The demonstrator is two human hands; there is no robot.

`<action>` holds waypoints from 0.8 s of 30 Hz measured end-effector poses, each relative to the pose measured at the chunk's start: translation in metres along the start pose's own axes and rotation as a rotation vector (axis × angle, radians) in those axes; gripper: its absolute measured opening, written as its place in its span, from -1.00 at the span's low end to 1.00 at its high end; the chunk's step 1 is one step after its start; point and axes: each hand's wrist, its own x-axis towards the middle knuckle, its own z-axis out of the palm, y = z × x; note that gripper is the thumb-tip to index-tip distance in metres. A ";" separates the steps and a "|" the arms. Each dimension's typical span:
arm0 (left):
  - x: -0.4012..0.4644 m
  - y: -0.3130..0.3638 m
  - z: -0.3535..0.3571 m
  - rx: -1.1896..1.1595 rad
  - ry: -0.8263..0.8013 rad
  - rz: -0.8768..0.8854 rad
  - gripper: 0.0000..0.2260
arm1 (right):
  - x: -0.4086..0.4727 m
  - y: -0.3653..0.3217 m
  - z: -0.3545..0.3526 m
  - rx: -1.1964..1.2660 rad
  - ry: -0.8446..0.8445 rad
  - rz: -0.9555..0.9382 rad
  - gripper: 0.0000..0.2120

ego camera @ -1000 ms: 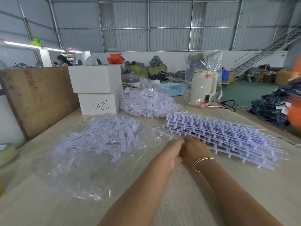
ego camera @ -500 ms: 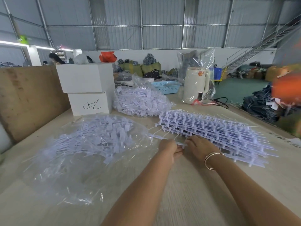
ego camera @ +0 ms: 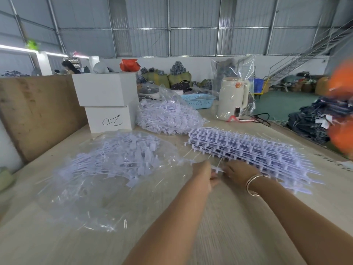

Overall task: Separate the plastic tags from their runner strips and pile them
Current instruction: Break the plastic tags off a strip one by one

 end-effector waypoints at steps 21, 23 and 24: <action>-0.007 -0.004 -0.017 0.303 0.046 0.124 -0.59 | -0.004 0.013 -0.013 0.067 -0.030 -0.001 -0.61; -0.010 -0.007 -0.019 0.332 0.027 0.111 -0.54 | -0.005 0.014 -0.013 0.066 -0.032 -0.015 -0.61; -0.011 -0.008 -0.020 0.320 0.020 0.101 -0.52 | -0.005 0.013 -0.012 0.066 -0.022 -0.031 -0.62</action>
